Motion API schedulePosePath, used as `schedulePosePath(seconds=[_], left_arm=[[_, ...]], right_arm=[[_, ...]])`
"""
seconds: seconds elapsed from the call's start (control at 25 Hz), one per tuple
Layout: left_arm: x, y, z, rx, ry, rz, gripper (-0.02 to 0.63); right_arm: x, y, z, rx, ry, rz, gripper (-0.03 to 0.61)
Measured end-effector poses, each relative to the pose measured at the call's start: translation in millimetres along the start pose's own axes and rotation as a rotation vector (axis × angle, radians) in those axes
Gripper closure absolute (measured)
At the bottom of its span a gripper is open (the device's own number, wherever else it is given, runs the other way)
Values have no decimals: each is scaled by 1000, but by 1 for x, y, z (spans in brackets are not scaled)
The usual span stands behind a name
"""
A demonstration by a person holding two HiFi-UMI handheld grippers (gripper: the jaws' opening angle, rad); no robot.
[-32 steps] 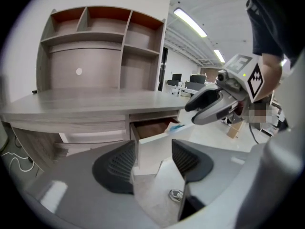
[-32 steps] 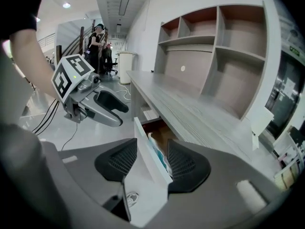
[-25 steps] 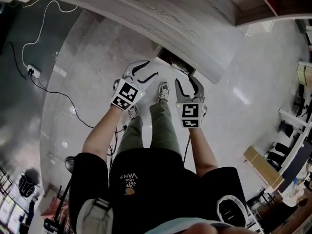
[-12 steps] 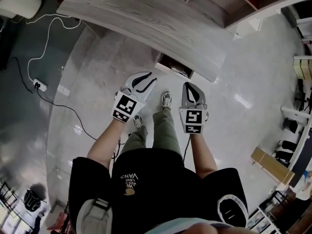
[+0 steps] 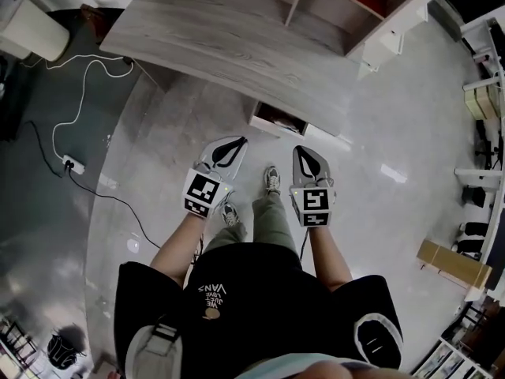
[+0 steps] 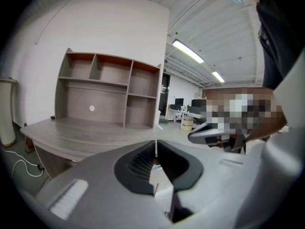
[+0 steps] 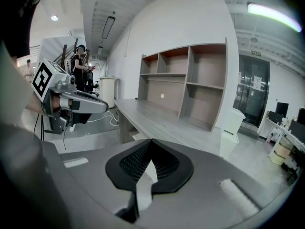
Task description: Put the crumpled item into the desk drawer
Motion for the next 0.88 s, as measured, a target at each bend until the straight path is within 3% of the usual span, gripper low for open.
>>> schedulePosePath(seconds=[0.52, 0.88], left_arm=[[-50, 35, 28, 78, 6, 53, 560], [-86, 49, 39, 80, 31, 88, 560]], right_arm=[[-46, 36, -24, 27, 2, 107, 575], [-72, 53, -28, 47, -4, 133, 575]])
Point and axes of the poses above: the fingertips, and each gripper's own axes: x forward along the fingers, z to its right, y out of its top, the point moved 6 cm from there along -x, backward along the fingers, and after that the axes turned 11 degrees about -y, right-handed, at the moved point
